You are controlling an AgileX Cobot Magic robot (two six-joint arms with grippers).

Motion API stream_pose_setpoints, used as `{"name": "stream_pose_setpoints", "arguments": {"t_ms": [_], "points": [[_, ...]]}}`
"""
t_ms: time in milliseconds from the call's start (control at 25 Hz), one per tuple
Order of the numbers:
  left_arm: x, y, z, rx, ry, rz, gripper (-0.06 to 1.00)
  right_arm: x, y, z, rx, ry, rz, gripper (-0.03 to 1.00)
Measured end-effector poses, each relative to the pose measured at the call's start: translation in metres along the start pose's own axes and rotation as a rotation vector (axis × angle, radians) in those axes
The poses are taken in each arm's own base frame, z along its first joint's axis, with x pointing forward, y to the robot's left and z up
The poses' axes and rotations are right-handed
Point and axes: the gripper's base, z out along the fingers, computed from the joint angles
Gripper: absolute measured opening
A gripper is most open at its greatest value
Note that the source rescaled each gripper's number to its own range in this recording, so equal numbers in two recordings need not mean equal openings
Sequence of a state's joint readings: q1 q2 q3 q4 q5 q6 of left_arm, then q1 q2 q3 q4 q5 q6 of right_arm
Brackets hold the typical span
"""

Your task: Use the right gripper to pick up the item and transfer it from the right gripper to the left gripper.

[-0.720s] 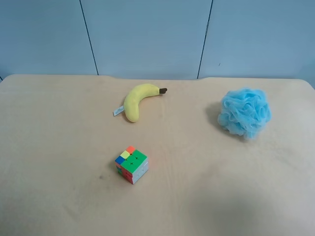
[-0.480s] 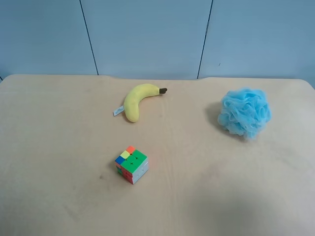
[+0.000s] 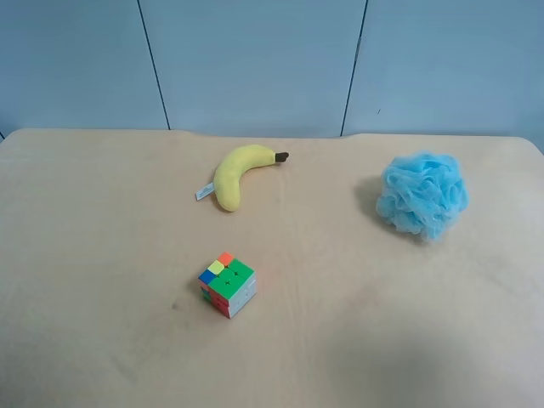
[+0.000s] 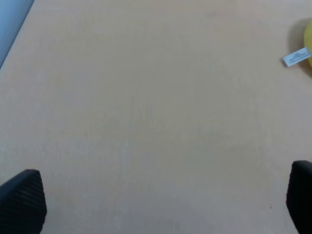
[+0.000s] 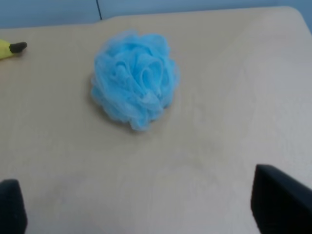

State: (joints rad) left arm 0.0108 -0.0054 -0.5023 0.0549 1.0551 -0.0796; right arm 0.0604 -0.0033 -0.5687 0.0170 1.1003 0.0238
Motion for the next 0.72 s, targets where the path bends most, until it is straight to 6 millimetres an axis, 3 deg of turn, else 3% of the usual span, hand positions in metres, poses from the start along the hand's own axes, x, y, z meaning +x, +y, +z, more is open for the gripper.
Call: {"name": "stream_pose_setpoints", "arguments": {"t_ms": [720], "points": [[0.0000, 0.0000, 0.0000, 0.000, 0.000, 0.000, 1.00, 0.0000, 0.0000, 0.0000, 0.000, 0.000, 0.000, 0.88]]}}
